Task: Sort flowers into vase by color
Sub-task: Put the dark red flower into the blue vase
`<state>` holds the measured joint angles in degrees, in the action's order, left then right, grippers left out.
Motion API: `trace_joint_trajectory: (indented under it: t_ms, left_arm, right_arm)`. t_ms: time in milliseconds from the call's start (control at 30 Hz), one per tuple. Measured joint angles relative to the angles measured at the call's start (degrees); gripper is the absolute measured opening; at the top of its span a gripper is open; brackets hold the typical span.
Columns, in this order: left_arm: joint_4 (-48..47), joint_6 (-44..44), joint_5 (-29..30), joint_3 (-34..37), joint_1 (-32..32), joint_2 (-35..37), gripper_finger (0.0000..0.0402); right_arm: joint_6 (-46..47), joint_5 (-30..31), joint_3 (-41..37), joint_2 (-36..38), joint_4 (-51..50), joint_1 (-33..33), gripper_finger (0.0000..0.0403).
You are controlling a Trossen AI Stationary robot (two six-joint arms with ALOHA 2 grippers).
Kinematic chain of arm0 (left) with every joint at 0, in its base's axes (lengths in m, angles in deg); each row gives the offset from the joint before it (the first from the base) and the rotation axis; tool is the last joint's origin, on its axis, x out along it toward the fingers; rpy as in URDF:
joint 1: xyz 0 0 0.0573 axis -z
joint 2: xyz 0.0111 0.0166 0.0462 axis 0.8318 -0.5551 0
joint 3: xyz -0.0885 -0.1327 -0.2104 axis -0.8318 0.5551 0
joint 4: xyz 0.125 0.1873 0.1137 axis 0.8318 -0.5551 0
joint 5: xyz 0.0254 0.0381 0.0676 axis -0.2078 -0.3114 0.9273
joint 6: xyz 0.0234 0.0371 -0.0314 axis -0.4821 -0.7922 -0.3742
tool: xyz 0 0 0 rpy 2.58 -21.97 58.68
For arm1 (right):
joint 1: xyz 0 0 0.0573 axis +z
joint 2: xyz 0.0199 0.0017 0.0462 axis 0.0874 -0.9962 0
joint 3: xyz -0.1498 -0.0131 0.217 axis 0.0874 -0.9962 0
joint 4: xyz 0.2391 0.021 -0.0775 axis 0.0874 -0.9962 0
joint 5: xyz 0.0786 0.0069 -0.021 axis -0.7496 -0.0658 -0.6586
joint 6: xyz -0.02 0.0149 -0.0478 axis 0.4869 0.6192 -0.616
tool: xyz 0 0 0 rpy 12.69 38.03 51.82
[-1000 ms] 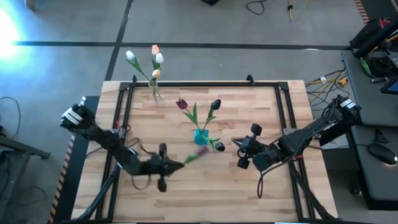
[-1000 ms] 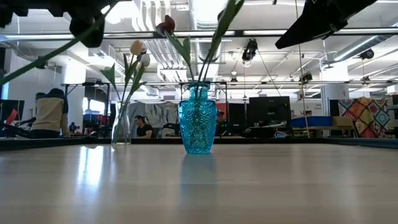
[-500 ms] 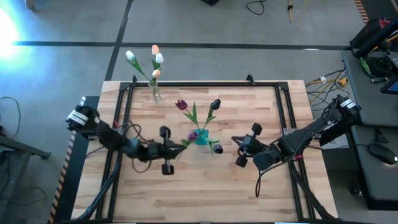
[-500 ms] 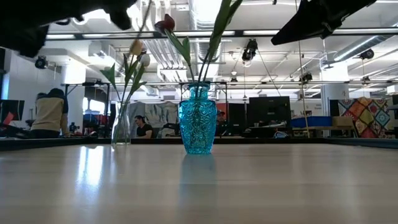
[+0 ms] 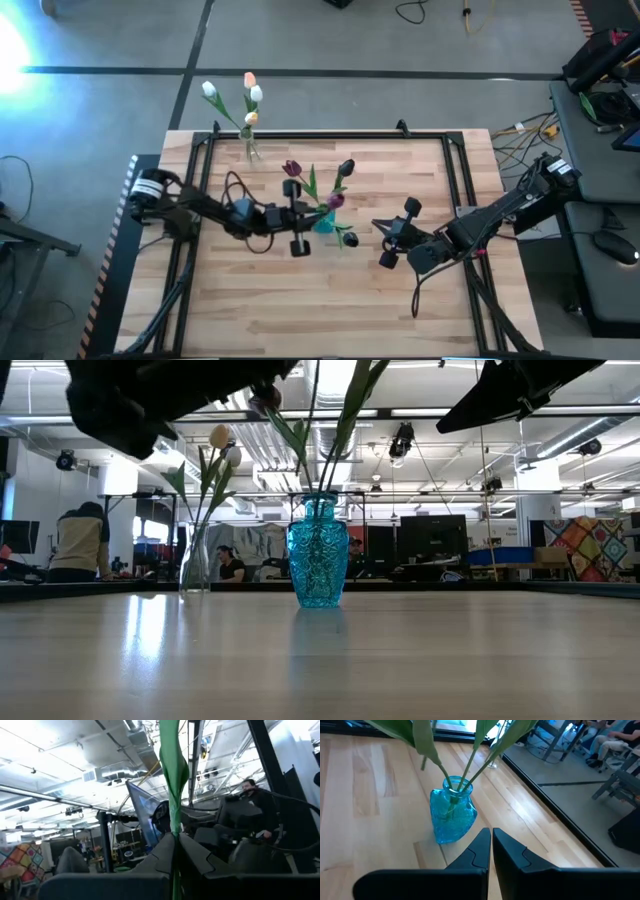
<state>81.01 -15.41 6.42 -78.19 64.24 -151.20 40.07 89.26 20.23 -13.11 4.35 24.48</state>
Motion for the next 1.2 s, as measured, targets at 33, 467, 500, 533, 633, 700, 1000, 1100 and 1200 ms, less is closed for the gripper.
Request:
trace_joint_trajectory:
  t_ms: [33, 467, 500, 533, 633, 700, 1000, 1100, 1200]
  left_arm:
    - [0.02, -0.05, -0.63, -0.47, -0.73, -0.47, 0.0]
    - [0.01, 0.74, -5.58, -1.6, -6.99, -3.75, 0.0]
    - [-0.02, 0.85, -5.63, -1.65, -7.08, -4.02, 0.0]
    - [-0.04, 0.87, -5.76, -1.73, -7.09, -4.18, 0.0]
    - [0.07, 0.75, -6.64, -2.03, -7.01, -4.26, 0.0]
    - [0.03, 0.46, -6.64, -2.03, -7.01, -4.29, 0.0]
    - [0.04, -0.08, -6.28, -0.12, -7.12, -4.33, 0.0]
    - [0.03, -0.12, -6.01, 1.02, -7.33, -4.33, 0.0]
    - [0.03, -0.34, -3.65, 2.32, -7.33, -4.33, 0.0]
  right_arm:
    - [0.0, -0.02, -0.02, 0.0, 0.0, 0.0, 0.0012]
    - [-0.04, -0.06, -0.04, 0.0, -0.09, 0.0, 0.0012]
    - [-0.04, -0.08, -0.04, 0.0, -0.09, 0.0, 0.0012]
    - [-0.04, -0.09, -0.04, 0.0, -0.09, 0.0, 0.0012]
    - [-0.04, -0.11, -0.04, 0.01, -0.09, 0.0, 0.0012]
    - [-0.07, -0.11, -0.04, 0.02, -0.09, 0.0, 0.0012]
    - [-0.07, -0.13, -0.04, 0.02, -0.09, 0.0, 0.0012]
    - [-0.07, -0.13, -0.04, 0.02, -0.09, 0.0, 0.0012]
    - [-0.07, -0.13, -0.04, 0.02, -0.09, 0.0, 0.0012]
